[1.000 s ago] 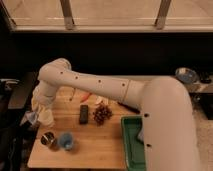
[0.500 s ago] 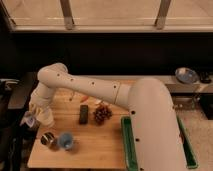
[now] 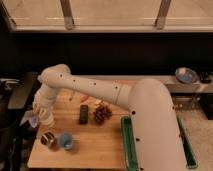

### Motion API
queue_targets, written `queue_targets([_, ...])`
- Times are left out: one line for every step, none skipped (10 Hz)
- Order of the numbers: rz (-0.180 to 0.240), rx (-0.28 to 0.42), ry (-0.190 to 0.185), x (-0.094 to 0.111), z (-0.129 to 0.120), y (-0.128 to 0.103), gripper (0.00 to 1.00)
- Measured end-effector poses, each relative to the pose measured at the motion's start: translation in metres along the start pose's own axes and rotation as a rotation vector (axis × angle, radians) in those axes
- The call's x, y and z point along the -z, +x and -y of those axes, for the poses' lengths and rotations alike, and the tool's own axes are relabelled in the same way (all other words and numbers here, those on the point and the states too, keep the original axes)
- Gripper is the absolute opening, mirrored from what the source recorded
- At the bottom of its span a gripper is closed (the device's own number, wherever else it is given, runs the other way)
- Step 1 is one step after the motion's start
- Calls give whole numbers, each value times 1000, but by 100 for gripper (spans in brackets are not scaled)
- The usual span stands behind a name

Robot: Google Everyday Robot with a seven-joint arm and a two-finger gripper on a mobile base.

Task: Place towel in paper cup

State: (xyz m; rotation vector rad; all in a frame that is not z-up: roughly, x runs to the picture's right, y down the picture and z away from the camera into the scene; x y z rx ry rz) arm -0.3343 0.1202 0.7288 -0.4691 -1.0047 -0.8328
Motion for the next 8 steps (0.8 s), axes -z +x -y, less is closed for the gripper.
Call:
queue_targets([-5,-10,0,1,-2,4,62])
queue_targets([-10,-22,3,4,-6,9,62])
queue_targets([-14,-30,8,6,-8,13,62])
queue_targets([-25,-33,14,12,-10,15,62])
queue_targets([-50,-38,21,24,-15,16,62])
queue_targets([-75,-46,24,36,-22,18,62])
queue_targets([-95,-60,25,49,-31,21,62])
queue_targets([-107,-74,24,57,-38,24,62])
